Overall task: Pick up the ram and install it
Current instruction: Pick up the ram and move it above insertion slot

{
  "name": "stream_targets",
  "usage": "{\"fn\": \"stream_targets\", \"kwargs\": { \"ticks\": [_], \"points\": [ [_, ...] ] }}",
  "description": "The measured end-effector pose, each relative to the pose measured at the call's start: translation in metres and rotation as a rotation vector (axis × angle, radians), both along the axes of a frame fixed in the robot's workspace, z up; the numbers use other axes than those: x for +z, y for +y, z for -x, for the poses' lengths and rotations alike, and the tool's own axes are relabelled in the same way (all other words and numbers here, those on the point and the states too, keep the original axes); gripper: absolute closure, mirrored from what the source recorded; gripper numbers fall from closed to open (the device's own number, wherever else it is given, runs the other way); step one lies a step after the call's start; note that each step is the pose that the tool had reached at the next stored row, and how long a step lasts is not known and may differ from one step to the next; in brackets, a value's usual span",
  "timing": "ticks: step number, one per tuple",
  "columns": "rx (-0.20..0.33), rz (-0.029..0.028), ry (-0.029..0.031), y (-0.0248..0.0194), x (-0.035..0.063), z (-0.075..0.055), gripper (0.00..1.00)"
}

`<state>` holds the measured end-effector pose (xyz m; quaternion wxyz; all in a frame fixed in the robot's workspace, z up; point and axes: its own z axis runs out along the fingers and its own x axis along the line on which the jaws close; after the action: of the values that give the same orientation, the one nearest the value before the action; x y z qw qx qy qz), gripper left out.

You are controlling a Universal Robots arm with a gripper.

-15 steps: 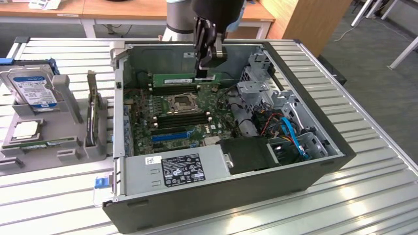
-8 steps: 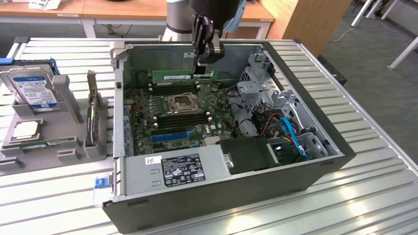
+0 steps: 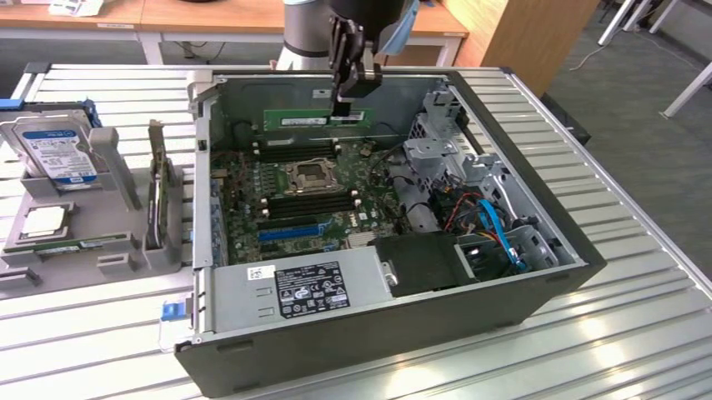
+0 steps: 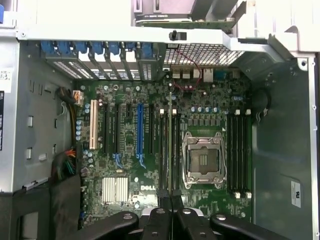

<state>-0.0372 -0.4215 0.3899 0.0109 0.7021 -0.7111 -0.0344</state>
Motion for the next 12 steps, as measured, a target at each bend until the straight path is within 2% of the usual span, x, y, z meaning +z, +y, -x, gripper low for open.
{"fn": "stream_targets", "kwargs": {
  "ticks": [7,12],
  "points": [
    [0.0,-0.0004,-0.0002,0.0001,-0.0006,-0.0037,0.89],
    [0.0,-0.0001,0.0,0.0,-0.0071,-0.0037,0.89]
  ]
}}
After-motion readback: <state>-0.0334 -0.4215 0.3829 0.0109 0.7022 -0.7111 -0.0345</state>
